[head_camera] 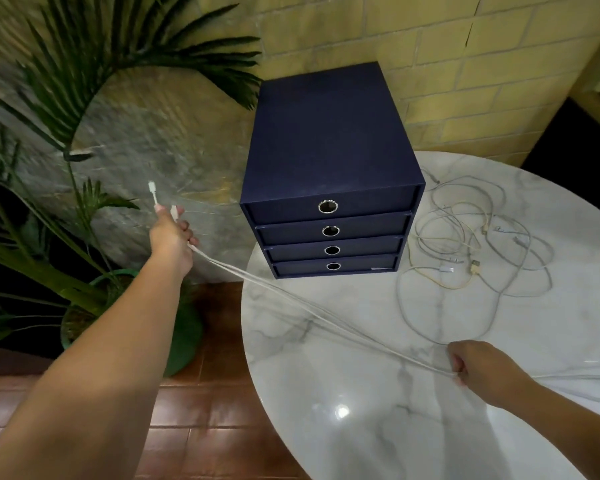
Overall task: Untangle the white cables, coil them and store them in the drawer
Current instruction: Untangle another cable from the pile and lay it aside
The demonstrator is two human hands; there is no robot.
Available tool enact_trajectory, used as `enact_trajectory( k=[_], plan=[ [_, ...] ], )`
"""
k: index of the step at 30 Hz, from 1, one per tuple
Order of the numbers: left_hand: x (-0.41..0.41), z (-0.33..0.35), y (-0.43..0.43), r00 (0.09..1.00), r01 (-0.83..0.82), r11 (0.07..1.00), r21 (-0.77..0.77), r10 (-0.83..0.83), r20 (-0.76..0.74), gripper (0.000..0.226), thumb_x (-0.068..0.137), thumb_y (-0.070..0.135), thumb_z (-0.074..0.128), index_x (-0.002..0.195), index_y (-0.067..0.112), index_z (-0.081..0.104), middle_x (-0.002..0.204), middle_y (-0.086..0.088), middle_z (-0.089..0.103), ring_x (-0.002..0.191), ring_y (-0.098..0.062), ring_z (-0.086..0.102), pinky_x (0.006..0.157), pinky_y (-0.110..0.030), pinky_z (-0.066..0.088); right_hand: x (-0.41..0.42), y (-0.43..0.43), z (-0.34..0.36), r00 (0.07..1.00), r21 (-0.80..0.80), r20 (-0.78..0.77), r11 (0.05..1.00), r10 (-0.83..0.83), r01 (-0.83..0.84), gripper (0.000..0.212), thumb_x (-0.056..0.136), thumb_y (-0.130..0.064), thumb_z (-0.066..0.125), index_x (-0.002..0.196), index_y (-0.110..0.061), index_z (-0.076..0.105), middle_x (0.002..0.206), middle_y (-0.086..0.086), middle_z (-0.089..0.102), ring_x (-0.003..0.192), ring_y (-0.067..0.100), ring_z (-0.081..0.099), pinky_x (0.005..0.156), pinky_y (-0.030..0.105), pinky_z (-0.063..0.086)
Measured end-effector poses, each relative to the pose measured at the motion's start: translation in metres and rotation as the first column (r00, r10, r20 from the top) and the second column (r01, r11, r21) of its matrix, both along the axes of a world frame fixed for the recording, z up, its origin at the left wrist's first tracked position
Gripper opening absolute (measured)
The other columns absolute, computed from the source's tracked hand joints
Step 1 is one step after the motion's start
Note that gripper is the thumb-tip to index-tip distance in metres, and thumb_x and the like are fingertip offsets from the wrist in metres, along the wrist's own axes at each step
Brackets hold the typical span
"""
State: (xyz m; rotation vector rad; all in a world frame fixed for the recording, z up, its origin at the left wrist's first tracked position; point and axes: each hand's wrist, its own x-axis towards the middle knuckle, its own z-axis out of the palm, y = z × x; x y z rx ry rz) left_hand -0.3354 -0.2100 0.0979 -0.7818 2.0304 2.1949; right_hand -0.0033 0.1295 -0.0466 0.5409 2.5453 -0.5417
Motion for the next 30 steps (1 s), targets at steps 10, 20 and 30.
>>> enact_trajectory(
  k=[10, 20, 30],
  plan=[
    [0.015, 0.031, 0.011, 0.998, 0.008, 0.999, 0.034, -0.006, -0.061, 0.038, 0.098, 0.052, 0.038, 0.092, 0.021, 0.058, 0.063, 0.007, 0.035, 0.048, -0.006, 0.032, 0.045, -0.02, 0.027, -0.006, -0.001, 0.003, 1.0, 0.01, -0.003, 1.0, 0.014, -0.014, 0.026, 0.075, -0.012, 0.057, 0.063, -0.026, 0.039, 0.077, -0.009, 0.053, 0.071, 0.011, 0.048, 0.055, 0.015, 0.032],
    [0.008, 0.029, 0.004, 1.0, -0.012, 0.991, 0.136, 0.015, -0.024, 0.047, 0.089, 0.06, 0.047, 0.061, 0.023, 0.036, 0.05, 0.009, 0.024, 0.04, -0.01, 0.019, 0.039, -0.022, 0.017, -0.003, 0.0, 0.003, 1.0, 0.016, -0.002, 1.0, 0.013, -0.013, 0.025, 0.076, -0.011, 0.056, 0.063, -0.026, 0.04, 0.078, -0.007, 0.056, 0.069, 0.01, 0.048, 0.056, 0.017, 0.034],
    [0.019, 0.027, 0.004, 0.999, 0.021, 0.997, 0.072, -0.017, -0.044, 0.059, 0.087, 0.074, 0.034, 0.054, 0.026, 0.026, 0.047, 0.008, 0.021, 0.039, -0.011, 0.017, 0.04, -0.025, 0.014, 0.001, 0.001, -0.001, 0.999, 0.013, -0.031, 1.0, 0.013, -0.013, 0.021, 0.077, -0.014, 0.056, 0.066, -0.025, 0.043, 0.078, -0.007, 0.06, 0.067, 0.007, 0.047, 0.057, 0.016, 0.035]
  ],
)
